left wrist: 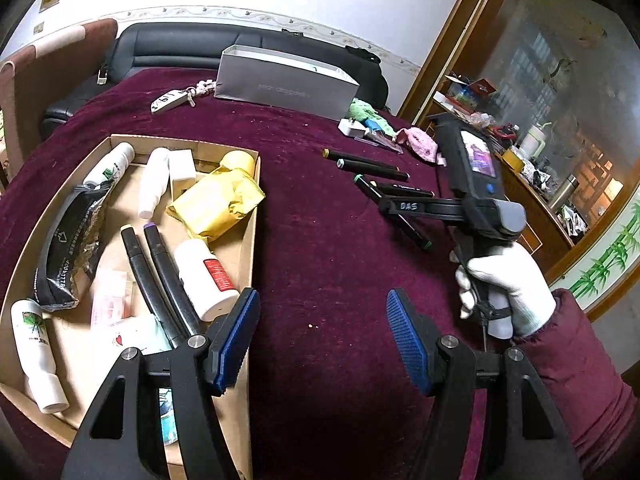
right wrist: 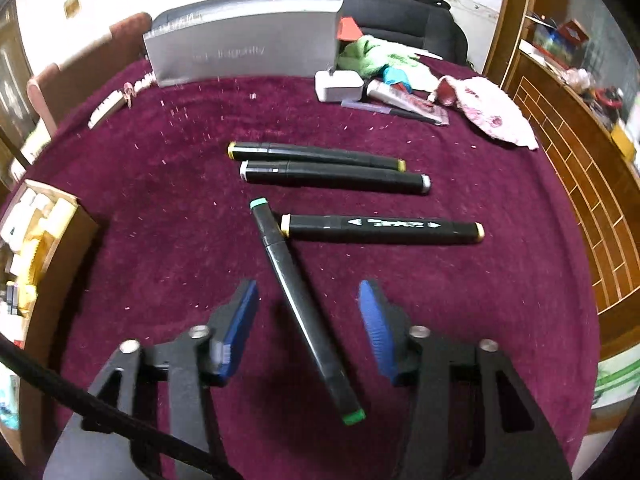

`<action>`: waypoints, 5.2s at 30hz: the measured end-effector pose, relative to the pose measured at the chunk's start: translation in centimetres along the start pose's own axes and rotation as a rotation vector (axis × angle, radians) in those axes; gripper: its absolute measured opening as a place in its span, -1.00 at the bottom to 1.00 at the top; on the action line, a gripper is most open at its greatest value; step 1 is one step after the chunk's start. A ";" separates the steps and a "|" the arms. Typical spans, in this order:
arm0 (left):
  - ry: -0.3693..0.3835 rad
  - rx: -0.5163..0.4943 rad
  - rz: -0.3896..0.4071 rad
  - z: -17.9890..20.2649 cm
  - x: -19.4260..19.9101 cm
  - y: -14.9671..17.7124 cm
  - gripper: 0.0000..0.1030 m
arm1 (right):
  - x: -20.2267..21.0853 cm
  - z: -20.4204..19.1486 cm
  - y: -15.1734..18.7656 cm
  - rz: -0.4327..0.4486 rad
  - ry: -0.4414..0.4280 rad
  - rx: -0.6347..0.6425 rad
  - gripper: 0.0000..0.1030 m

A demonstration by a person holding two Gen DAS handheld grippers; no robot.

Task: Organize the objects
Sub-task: 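Grasp the black green-capped marker with the right gripper, then grasp a black white-capped marker with the left gripper, then lift both held markers off the table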

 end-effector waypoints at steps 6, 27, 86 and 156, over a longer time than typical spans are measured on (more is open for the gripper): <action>0.001 -0.012 0.000 0.2 -0.1 -0.2 0.16 | -0.6 0.3 0.8 -0.037 -0.028 -0.030 -0.75; 0.070 -0.421 -0.144 15.8 -15.4 -5.6 0.15 | 4.2 8.8 11.0 0.149 -0.165 -0.415 -0.75; -0.066 -0.741 -0.407 15.0 -21.9 -3.9 -0.74 | 3.8 10.0 11.9 0.188 -0.419 -0.617 -0.48; -0.008 -0.363 -0.171 11.5 -12.8 4.6 -0.79 | 7.7 5.0 11.8 0.081 -0.116 -0.202 -0.76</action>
Point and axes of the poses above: each gripper's, at about its wrist camera, not at the fingertips, and x roughly against the way its jaws point, z to its right, y to its underside, the point moved 5 cm from there along -x, roughly the way its jaws point, and after that the axes turned 11 degrees about x, right-handed, at the moved point
